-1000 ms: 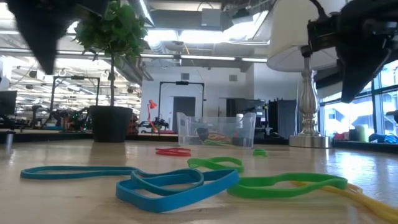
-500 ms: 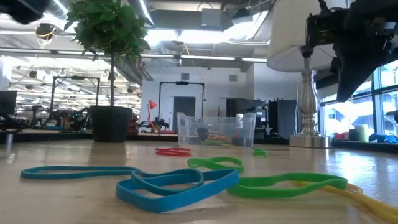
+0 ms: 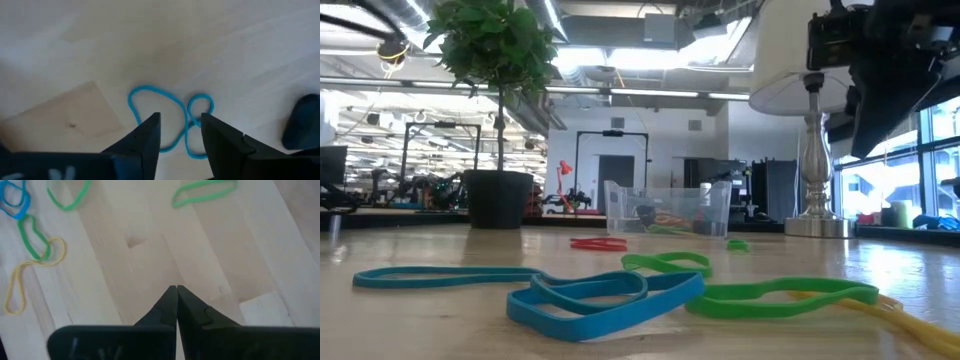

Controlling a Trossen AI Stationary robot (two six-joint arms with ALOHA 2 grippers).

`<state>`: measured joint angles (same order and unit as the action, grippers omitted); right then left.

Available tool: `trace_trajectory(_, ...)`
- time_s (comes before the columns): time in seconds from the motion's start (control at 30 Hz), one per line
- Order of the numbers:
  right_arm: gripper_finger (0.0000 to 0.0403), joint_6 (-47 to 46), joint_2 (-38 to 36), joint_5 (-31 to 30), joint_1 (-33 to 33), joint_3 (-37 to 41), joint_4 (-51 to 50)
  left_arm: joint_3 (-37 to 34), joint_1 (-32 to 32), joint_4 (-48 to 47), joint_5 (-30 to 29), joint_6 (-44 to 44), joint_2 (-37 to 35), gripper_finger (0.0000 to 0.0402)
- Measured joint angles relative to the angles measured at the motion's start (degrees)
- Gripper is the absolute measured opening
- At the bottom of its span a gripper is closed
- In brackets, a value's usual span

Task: Pick and place rubber bands into bin
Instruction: Put the blue rubber band into the transparent bin

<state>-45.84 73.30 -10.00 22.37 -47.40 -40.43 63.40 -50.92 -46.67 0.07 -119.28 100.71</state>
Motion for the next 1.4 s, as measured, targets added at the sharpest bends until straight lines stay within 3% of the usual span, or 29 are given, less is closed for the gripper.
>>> trace_trajectory(0.43, 0.0007, 0.04, 0.02, 0.02, -0.01, 0.0, 1.08, 0.22, -0.31, 6.18, 0.75, -0.14, 6.67, 0.0138)
trace_trajectory(0.53, 0.0007, 0.04, 0.04, 0.02, -0.02, 0.0, 1.81, 0.2, 0.29, 5.88, 2.61, -0.16, 6.66, 0.011)
trace_trajectory(0.7, 0.0007, 0.04, 0.04, 0.02, -0.02, 0.0, 2.13, 0.28, 1.04, 5.96, 3.25, -0.18, 6.72, 0.0016)
trace_trajectory(0.83, 0.0007, 0.21, 0.04, 0.02, -0.02, 0.0, 2.13, 2.23, 1.86, 4.3, 3.48, 0.4, 6.92, 0.0004)
trace_trajectory(1.1, 0.0007, 1.89, 0.04, -0.83, -0.01, 0.0, 2.62, 8.35, 4.8, -6.89, -4.39, 2.88, 2.85, 0.0002)
trace_trajectory(1.3, 0.0007, 3.03, 0.04, -2.03, -0.02, 0.0, 4.93, 13.06, 10.84, -17.96, -11.12, 12.05, -1.71, 0.0002)
trace_trajectory(1.4, 0.0007, 3.28, 0.04, -2.44, -0.06, 0.0, 5.35, 15.06, 15.67, -20.54, -16.47, 21.31, -3.64, 0.0002)
